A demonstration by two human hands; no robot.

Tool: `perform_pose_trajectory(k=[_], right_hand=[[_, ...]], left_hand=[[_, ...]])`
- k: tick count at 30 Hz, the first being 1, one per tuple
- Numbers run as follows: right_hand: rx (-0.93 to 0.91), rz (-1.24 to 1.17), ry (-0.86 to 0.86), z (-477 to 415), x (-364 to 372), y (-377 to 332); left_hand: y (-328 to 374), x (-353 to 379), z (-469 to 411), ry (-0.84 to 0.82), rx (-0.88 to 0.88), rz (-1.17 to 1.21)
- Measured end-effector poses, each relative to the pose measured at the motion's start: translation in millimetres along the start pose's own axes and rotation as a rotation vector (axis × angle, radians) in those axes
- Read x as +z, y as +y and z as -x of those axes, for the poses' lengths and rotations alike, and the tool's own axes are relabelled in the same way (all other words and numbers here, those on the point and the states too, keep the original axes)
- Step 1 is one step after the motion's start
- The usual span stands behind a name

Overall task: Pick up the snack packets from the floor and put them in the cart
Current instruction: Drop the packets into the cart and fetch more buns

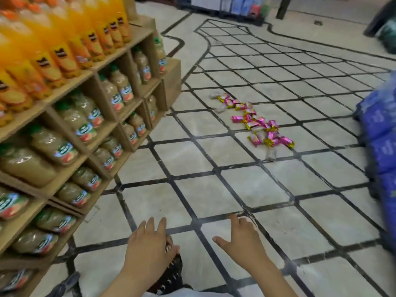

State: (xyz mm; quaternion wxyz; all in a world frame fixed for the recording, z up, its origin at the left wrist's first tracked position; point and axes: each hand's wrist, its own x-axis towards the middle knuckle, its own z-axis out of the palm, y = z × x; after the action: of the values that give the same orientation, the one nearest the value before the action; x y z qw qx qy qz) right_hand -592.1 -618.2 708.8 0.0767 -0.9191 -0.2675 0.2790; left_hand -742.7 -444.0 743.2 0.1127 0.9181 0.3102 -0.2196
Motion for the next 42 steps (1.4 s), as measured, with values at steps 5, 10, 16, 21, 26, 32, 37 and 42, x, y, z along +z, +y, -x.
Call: perform_pose_trajectory(k=[5,10,16,21,26,32,37,42], right_hand=[[0.078,-0.019,-0.024,-39.7,-19.9,4.0],[0.148,-0.054,0.025,-110.8,-65.1,-0.3],[0.216,-0.080,0.072,-201.3,-125.8,-17.6],[0.296,-0.124,0.103,-254.8,-153.7,-19.1],[0.403,-0.187,0.092,-280.3,-174.3,11.2],[0.487,-0.203,0.110,-330.7,-213.3,83.2],[0.474,-0.195,0.102,-405.3,-266.8,163.5],[0.445,-0.163,0.120,-476.7,-337.6,250.8]], left_hand=[[5.6,-20.7,-56.4,-0.042,0.054,-0.001],[9.0,-60.0,-143.5,-0.067,0.135,-0.039],[16.2,-129.1,-257.2,-0.065,0.211,-0.024],[33.0,-166.5,-329.3,-0.055,0.288,-0.090],[67.9,-189.9,-386.4,-0.090,0.349,-0.161],[144.8,-210.7,-455.3,-0.079,0.408,-0.228],[232.3,-229.1,-523.9,-0.048,0.398,-0.246],[339.0,-251.9,-589.5,-0.018,0.429,-0.234]])
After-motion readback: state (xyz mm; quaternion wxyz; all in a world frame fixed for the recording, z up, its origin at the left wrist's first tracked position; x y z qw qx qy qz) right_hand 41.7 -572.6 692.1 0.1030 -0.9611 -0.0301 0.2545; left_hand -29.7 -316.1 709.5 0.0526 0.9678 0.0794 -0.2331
